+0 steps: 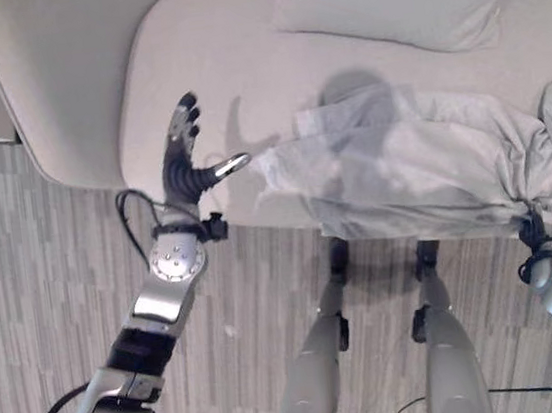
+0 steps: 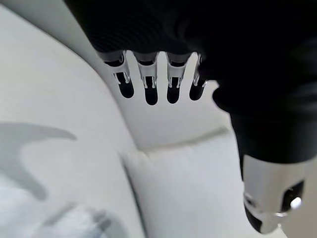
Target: Hang the clothes on the sofa on the clothes rack.
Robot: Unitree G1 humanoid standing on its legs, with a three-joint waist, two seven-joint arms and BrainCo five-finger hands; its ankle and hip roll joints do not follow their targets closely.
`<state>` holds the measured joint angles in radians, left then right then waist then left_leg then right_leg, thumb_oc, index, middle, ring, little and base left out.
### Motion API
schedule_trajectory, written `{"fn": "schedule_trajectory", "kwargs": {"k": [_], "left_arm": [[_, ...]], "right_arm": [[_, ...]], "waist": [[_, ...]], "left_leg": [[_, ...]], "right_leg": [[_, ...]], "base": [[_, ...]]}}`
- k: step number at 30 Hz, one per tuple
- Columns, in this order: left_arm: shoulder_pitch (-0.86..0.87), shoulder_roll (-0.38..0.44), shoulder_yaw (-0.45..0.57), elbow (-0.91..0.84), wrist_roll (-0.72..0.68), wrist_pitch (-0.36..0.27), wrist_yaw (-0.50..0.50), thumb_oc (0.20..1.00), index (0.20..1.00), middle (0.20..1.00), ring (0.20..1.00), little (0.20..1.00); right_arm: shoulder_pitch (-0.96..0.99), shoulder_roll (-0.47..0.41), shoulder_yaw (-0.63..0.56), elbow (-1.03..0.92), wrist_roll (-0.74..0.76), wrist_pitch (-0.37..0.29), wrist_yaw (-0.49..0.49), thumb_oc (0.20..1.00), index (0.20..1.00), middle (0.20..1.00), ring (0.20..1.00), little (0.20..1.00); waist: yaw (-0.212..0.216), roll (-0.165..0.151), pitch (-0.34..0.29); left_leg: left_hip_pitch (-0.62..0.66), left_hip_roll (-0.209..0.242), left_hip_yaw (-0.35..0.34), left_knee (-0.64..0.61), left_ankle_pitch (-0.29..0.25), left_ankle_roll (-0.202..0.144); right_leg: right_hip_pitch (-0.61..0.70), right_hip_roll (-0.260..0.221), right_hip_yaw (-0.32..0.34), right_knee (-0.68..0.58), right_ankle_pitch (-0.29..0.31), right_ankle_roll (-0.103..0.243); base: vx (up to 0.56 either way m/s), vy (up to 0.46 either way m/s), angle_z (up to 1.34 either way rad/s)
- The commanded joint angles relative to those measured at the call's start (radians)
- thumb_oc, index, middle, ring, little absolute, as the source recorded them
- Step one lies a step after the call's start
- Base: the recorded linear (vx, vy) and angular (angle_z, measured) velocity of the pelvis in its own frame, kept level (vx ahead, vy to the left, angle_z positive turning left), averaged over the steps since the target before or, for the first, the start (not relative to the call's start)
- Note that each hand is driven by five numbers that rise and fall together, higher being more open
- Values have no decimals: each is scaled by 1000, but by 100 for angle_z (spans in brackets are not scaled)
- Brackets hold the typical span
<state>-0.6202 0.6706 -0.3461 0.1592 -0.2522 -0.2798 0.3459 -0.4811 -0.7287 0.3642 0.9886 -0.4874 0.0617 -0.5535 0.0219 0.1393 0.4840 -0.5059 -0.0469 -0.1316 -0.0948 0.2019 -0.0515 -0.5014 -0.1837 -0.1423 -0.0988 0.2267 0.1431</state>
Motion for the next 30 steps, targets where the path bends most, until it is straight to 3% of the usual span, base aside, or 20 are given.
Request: {"fn": "schedule_trajectory", "kwargs": {"k": [1, 7, 16, 22, 24, 25, 26, 30], "left_arm": [[-95, 52, -13, 60, 71, -35, 19, 1000, 1000, 1000, 1000, 1000], [-195, 52, -91, 111, 71, -32, 15, 1000, 1000, 1000, 1000, 1000], [-436, -11, -347, 204, 130, 10, -68, 1000, 1000, 1000, 1000, 1000], [-639, -81, -530, 312, 220, 50, -122, 1000, 1000, 1000, 1000, 1000], [-752, -94, -628, 392, 346, 86, -154, 1000, 1000, 1000, 1000, 1000], [-756, -96, -630, 396, 347, 84, -153, 1000, 1000, 1000, 1000, 1000], [-809, -130, -664, 489, 443, 108, -147, 1000, 1000, 1000, 1000, 1000], [-838, -196, -653, 582, 441, 106, -121, 1000, 1000, 1000, 1000, 1000]], "right_arm": [[11, -101, 15, 22, -38, 40, -16, 200, 200, 200, 200, 200], [15, -174, 7, -59, -71, 43, -16, 200, 200, 200, 200, 200], [-82, -204, 12, -122, -16, 30, -38, 200, 200, 200, 200, 200], [-194, -229, 64, -163, 4, 18, -47, 200, 200, 200, 200, 200], [-242, -230, 93, -174, 8, 15, -43, 200, 200, 200, 200, 200], [-243, -230, 91, -173, 8, 14, -43, 200, 200, 200, 200, 200], [-270, -211, 97, -190, 5, 16, -45, 200, 200, 200, 200, 200], [-303, -186, 116, -209, 4, 18, -53, 200, 200, 200, 200, 200]], "waist": [[-27, -26, 1], [-50, -48, 0], [-79, -60, 2], [-88, -41, 4], [-88, -21, -1], [-87, -22, 1], [-94, -10, -2], [-99, 6, -6]], "left_leg": [[-11, -10, -1, 8, -36, -53], [-13, -4, 8, 8, -35, -54], [-21, 2, 22, 8, -36, -51], [-22, 2, 33, 8, -37, -45], [-17, 2, 42, 8, -45, -41], [-22, 1, 42, 8, -38, -41], [-19, 0, 47, 8, -40, -38], [-16, -4, 57, 8, -43, -33]], "right_leg": [[32, -75, 86, 15, -9, 108], [25, -71, 91, 13, -4, 111], [2, -64, 111, 13, 5, 114], [-16, -62, 135, 13, 11, 115], [-21, -62, 146, 13, 6, 116], [-25, -63, 147, 12, 13, 116], [-28, -64, 157, 12, 13, 116], [-39, -65, 176, 12, 14, 114]], "base": [[-22, -16, -13], [-2, -2, -1], [-5, -13, -6], [0, 8, -6], [19, 10, -16], [14, 33, -12], [-13, 31, -9], [15, 38, -8]]}}
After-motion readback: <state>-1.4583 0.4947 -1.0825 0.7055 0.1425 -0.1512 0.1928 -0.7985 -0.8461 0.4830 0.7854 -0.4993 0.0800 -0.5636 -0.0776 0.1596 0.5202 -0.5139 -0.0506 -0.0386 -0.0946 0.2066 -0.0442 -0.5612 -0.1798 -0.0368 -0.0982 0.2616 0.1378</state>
